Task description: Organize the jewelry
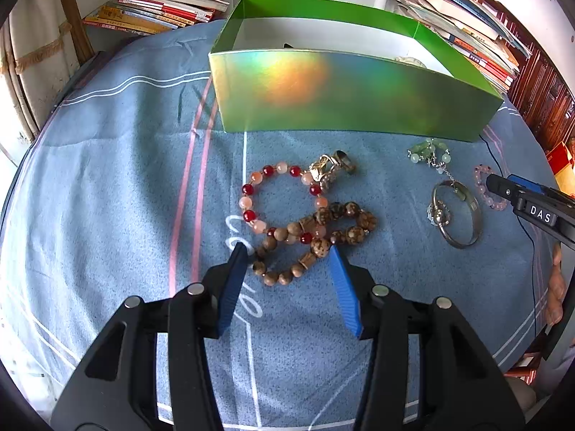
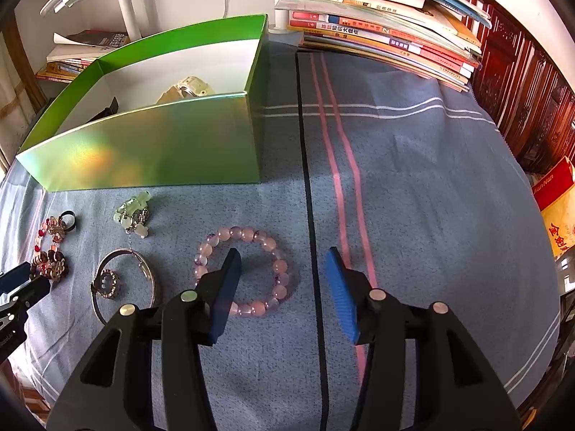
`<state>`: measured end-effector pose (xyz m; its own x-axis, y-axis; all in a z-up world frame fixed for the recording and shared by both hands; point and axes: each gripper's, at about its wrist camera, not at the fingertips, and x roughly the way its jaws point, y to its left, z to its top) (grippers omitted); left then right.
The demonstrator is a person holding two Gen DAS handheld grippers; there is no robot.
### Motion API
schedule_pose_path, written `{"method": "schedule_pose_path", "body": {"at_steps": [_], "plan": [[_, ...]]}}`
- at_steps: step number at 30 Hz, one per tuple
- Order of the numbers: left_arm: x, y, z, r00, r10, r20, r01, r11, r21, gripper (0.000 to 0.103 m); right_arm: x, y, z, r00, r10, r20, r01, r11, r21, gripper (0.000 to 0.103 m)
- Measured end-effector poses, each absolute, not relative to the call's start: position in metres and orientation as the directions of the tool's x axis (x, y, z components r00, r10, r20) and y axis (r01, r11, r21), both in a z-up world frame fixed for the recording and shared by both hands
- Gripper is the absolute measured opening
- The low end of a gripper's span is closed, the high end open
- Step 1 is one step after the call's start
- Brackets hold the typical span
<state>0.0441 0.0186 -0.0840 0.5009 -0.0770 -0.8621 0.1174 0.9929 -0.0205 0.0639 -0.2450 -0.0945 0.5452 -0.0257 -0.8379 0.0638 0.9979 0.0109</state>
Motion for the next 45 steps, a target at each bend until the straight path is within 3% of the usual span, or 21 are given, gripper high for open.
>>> {"method": "schedule_pose_path", "body": {"at_steps": [3,7,10,17,26,32,37,41,45], "plan": [[0.044,0.017,-0.084,0.504,-0.07,-0.861,0.119,0.993,-0.011,0.047,0.063,-0.243,-0.094,0.548,-0.02,-0.836,0.051,0.999,0.009,0.049],[0.043,0.016,-0.084,0.505,-0.071,-0.86,0.124,0.992,-0.009,0.047,0.061,-0.237,-0.093,0.549,0.004,-0.836,0.018,1.0,0.017,0.033],[0.042,0.016,-0.084,0.504,-0.077,-0.86,0.125,0.992,-0.015,0.047,0.059,-0.23,-0.093,0.545,0.025,-0.838,-0.017,1.0,0.018,0.028],[0.038,0.015,-0.083,0.495,-0.095,-0.864,0.127,0.991,-0.036,0.047,0.048,-0.219,-0.087,0.5,0.156,-0.852,-0.12,0.987,0.111,0.028],[0.04,0.016,-0.077,0.513,-0.093,-0.853,0.123,0.992,-0.035,0.047,0.054,-0.224,-0.091,0.521,0.051,-0.852,-0.039,0.999,0.037,0.029],[0.044,0.023,-0.082,0.488,-0.114,-0.866,0.11,0.992,-0.069,0.047,0.056,-0.219,-0.092,0.526,0.048,-0.849,-0.048,0.998,0.027,0.04],[0.042,0.026,-0.082,0.479,-0.145,-0.866,0.133,0.987,-0.091,0.041,0.056,-0.219,-0.093,0.534,0.043,-0.845,-0.052,0.998,0.018,0.046],[0.035,0.021,-0.079,0.452,-0.263,-0.852,0.204,0.961,-0.189,0.042,0.056,-0.217,-0.093,0.534,0.042,-0.844,-0.052,0.998,0.017,0.048],[0.032,0.016,-0.075,0.472,-0.24,-0.849,0.212,0.965,-0.155,0.043,0.056,-0.216,-0.093,0.535,0.042,-0.844,-0.051,0.999,0.017,0.049]]}}
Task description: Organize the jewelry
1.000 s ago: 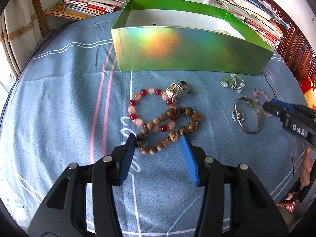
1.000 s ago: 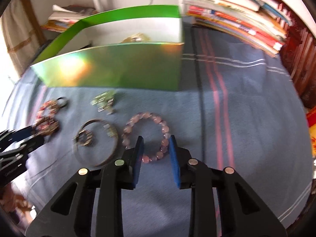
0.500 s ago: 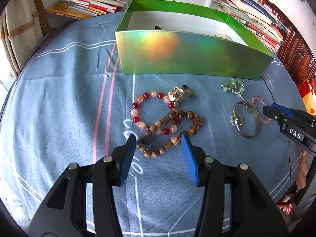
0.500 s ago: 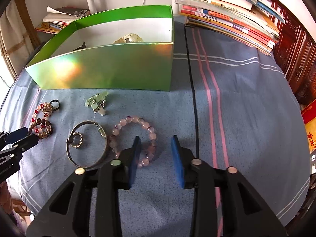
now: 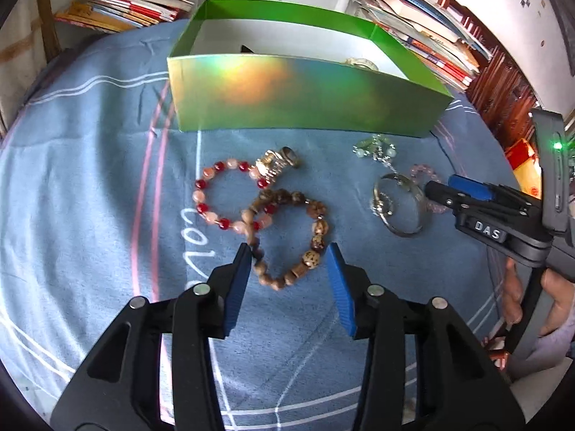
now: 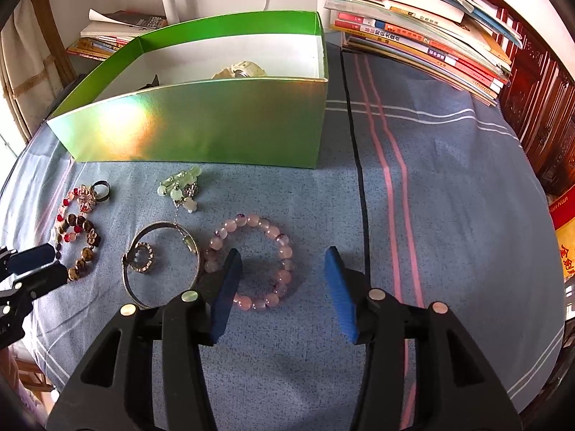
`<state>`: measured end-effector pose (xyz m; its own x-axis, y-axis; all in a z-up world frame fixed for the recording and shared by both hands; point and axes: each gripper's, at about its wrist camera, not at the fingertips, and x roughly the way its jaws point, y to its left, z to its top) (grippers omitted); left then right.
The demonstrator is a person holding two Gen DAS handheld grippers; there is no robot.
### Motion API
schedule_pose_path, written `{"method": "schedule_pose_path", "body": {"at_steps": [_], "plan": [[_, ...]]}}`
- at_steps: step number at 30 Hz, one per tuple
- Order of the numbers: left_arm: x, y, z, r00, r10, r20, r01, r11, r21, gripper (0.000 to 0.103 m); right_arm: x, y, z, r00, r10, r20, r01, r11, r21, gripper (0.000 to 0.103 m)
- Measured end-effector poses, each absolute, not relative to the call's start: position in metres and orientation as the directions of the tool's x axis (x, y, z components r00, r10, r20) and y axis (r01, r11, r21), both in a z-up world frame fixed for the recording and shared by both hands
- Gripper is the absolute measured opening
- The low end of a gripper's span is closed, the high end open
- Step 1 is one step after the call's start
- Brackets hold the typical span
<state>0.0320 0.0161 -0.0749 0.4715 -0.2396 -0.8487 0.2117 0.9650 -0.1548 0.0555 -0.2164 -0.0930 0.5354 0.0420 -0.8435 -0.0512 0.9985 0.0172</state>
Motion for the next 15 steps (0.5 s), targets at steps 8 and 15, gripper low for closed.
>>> {"method": "schedule_pose_path", "body": {"at_steps": [8,15], "plan": [[0.042,0.015,-0.082,0.488,-0.109,-0.866,0.143,0.989,-0.044,0.042,0.054,-0.216,-0.094,0.547,0.034,-0.836,-0.047,0.999,0.011,0.049],[0.04,0.001,-0.083,0.493,-0.059,-0.868,0.157,0.987,0.022,0.042,0.055,-0.22,-0.095,0.563,0.015,-0.827,-0.026,1.0,0.001,0.061]]}}
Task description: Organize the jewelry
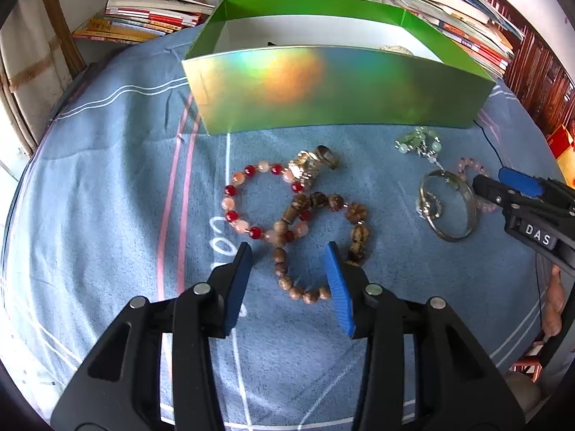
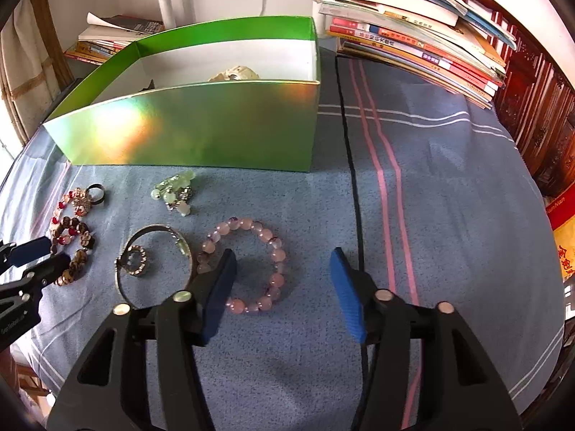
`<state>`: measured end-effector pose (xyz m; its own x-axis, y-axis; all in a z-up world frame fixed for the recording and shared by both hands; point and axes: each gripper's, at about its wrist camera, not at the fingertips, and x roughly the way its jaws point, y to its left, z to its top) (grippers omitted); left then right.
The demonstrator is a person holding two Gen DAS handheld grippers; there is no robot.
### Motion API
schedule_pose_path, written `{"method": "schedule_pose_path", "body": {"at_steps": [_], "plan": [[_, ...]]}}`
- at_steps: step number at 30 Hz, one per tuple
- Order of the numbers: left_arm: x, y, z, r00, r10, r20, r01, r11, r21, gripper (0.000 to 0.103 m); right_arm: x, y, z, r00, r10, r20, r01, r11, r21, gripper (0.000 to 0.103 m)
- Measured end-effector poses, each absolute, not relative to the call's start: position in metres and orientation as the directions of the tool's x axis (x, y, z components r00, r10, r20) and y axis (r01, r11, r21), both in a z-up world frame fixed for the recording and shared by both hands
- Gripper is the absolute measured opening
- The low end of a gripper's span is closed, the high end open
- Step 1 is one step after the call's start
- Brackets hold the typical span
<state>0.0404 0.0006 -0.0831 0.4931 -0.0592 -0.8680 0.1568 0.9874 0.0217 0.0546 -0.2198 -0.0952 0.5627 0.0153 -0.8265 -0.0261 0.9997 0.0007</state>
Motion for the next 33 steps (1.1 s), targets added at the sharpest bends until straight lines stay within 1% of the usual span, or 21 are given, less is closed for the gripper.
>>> {"method": "schedule_pose_path", "body": {"at_steps": [1,3,8,10,12,16,17,18,19,20,21,22,23,24,25,26,29,33], "plan": [[0.039,-0.001,-0.083,0.493,-0.061,-0.868,0.159,0.987,0.021,0.045,0.055,-0.222,-0.096,0.562,0.009,-0.827,-0.013,1.0,0.001,0.066],[0.037,0.0,-0.084,0.496,-0.068,-0.866,0.158,0.987,0.013,0.047,0.057,-0.224,-0.097,0.56,0.005,-0.828,-0.005,1.0,0.003,0.069],[0.035,-0.001,-0.085,0.496,-0.074,-0.865,0.154,0.988,0.004,0.049,0.055,-0.222,-0.097,0.561,-0.001,-0.828,-0.007,1.0,-0.006,0.069],[0.035,-0.003,-0.086,0.493,-0.085,-0.866,0.169,0.986,0.0,0.059,0.054,-0.221,-0.097,0.563,0.002,-0.827,-0.008,1.0,-0.003,0.069],[0.034,-0.007,-0.087,0.496,-0.08,-0.865,0.179,0.984,0.012,0.062,0.053,-0.22,-0.097,0.565,0.003,-0.825,-0.01,1.0,-0.003,0.069],[0.033,-0.008,-0.088,0.496,-0.084,-0.865,0.178,0.984,0.006,0.06,0.053,-0.22,-0.098,0.565,0.007,-0.825,-0.016,1.0,-0.003,0.069],[0.033,-0.009,-0.088,0.496,-0.083,-0.864,0.177,0.984,0.007,0.06,0.053,-0.219,-0.097,0.567,0.012,-0.824,-0.024,1.0,-0.001,0.067],[0.033,-0.01,-0.088,0.497,-0.079,-0.864,0.176,0.984,0.012,0.059,0.052,-0.218,-0.097,0.569,0.022,-0.822,-0.036,0.999,0.002,0.061],[0.032,-0.009,-0.088,0.498,-0.076,-0.864,0.175,0.985,0.013,0.053,0.051,-0.215,-0.096,0.571,0.034,-0.82,-0.054,0.999,0.004,0.053],[0.032,-0.009,-0.087,0.5,-0.079,-0.863,0.175,0.985,0.011,0.048,0.05,-0.212,-0.095,0.572,0.045,-0.819,-0.068,0.998,0.007,0.048],[0.032,-0.009,-0.086,0.5,-0.081,-0.862,0.175,0.985,0.009,0.038,0.049,-0.209,-0.094,0.573,0.055,-0.817,-0.084,0.996,0.008,0.035],[0.032,-0.009,-0.085,0.5,-0.084,-0.862,0.174,0.985,0.005,0.027,0.048,-0.204,-0.093,0.573,0.065,-0.817,-0.105,0.995,0.006,0.026],[0.032,-0.007,-0.084,0.499,-0.087,-0.862,0.174,0.985,0.001,0.02,0.048,-0.202,-0.093,0.571,0.068,-0.818,-0.112,0.994,0.004,0.022],[0.032,-0.006,-0.084,0.495,-0.093,-0.864,0.176,0.984,-0.005,0.011,0.047,-0.2,-0.093,0.57,0.073,-0.818,-0.119,0.993,0.006,0.016],[0.033,-0.006,-0.084,0.487,-0.102,-0.867,0.176,0.984,-0.017,0.008,0.047,-0.198,-0.093,0.567,0.081,-0.819,-0.125,0.992,0.011,0.01],[0.034,-0.005,-0.083,0.482,-0.105,-0.87,0.174,0.985,-0.023,0.008,0.047,-0.198,-0.092,0.565,0.086,-0.821,-0.127,0.992,0.017,0.008],[0.034,-0.004,-0.082,0.47,-0.112,-0.876,0.177,0.984,-0.031,0.008,0.047,-0.2,-0.089,0.557,0.115,-0.823,-0.135,0.99,0.047,0.008],[0.032,-0.006,-0.064,0.506,-0.13,-0.852,0.203,0.979,-0.028,0.008,0.039,-0.198,-0.065,0.616,0.124,-0.778,-0.148,0.988,0.04,0.008]]}}
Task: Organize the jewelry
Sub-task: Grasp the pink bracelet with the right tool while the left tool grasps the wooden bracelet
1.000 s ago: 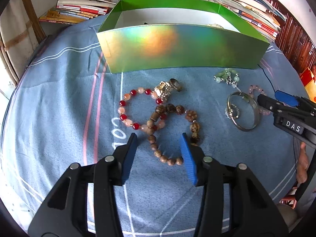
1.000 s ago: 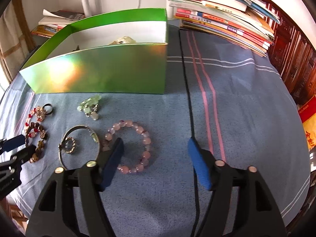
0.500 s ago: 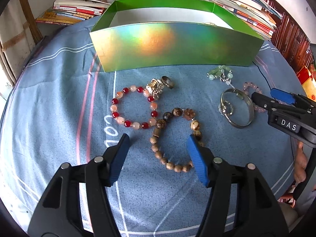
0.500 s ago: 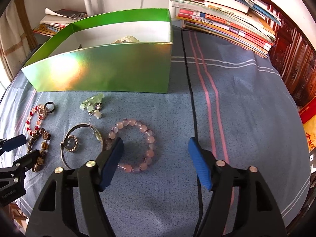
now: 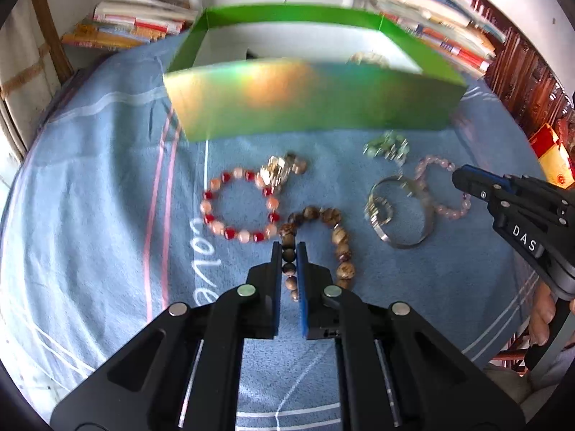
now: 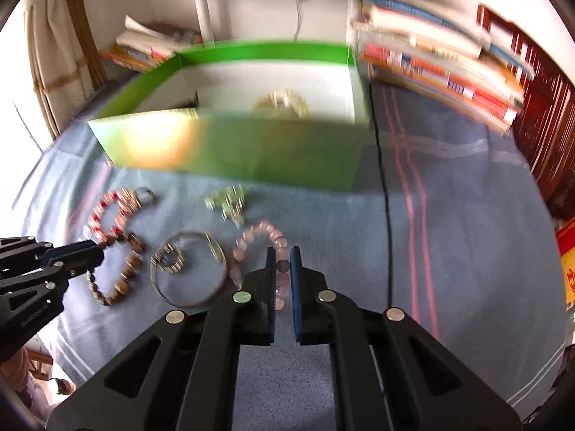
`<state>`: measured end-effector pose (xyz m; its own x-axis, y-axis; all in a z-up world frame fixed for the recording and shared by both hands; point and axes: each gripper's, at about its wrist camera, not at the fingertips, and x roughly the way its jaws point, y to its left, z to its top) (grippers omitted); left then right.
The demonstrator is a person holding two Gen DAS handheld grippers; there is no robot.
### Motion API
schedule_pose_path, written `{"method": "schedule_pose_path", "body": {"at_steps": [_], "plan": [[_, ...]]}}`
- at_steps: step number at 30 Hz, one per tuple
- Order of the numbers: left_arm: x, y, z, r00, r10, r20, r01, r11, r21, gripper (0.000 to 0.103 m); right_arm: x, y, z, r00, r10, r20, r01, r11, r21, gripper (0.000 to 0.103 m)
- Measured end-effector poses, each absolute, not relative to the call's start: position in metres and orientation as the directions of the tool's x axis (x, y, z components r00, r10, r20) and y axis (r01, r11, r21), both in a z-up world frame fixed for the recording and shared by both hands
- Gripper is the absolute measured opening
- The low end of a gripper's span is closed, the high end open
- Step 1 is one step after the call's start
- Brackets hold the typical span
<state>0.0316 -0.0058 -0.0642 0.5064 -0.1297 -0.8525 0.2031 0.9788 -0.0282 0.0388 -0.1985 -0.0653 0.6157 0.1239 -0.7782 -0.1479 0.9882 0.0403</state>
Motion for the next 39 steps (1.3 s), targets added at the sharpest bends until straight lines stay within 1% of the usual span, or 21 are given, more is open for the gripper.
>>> {"method": "schedule_pose_path", "body": {"at_steps": [7,13,17,20,23,28,32,36,39], "plan": [[0.031,-0.002,-0.011,0.599,-0.19,-0.778,0.242,0.969,-0.051,0.008,0.034,-0.195,-0.004,0.738,0.141,-0.66,-0.162,0.986,0.029,0.008],[0.044,0.001,0.031,0.673,-0.192,-0.714,0.243,0.97,-0.032,0.008,0.047,-0.193,0.031,0.794,0.142,-0.591,-0.169,0.986,0.009,0.008],[0.07,0.004,0.061,0.721,-0.18,-0.669,0.232,0.973,-0.011,0.008,0.069,-0.187,0.045,0.817,0.134,-0.561,-0.161,0.987,0.002,0.008],[0.096,0.0,0.07,0.73,-0.178,-0.659,0.229,0.973,-0.009,0.008,0.092,-0.186,0.044,0.816,0.124,-0.564,-0.143,0.99,0.011,0.008],[0.125,-0.006,0.064,0.719,-0.158,-0.677,0.211,0.978,-0.004,0.008,0.115,-0.183,0.035,0.796,0.126,-0.592,-0.14,0.99,0.022,0.008],[0.172,-0.004,0.029,0.665,-0.118,-0.738,0.15,0.988,-0.023,0.008,0.144,-0.171,0.005,0.746,0.12,-0.655,-0.14,0.99,0.023,0.008],[0.187,0.004,0.006,0.637,-0.095,-0.765,0.109,0.994,-0.032,0.008,0.153,-0.164,-0.011,0.717,0.127,-0.685,-0.143,0.989,0.033,0.008],[0.196,0.012,0.002,0.636,-0.078,-0.768,0.08,0.996,-0.035,0.008,0.161,-0.158,-0.017,0.703,0.144,-0.697,-0.151,0.987,0.053,0.008],[0.2,0.017,0.016,0.662,-0.073,-0.746,0.071,0.997,-0.034,0.008,0.169,-0.155,-0.012,0.71,0.159,-0.686,-0.152,0.986,0.071,0.008]]}}
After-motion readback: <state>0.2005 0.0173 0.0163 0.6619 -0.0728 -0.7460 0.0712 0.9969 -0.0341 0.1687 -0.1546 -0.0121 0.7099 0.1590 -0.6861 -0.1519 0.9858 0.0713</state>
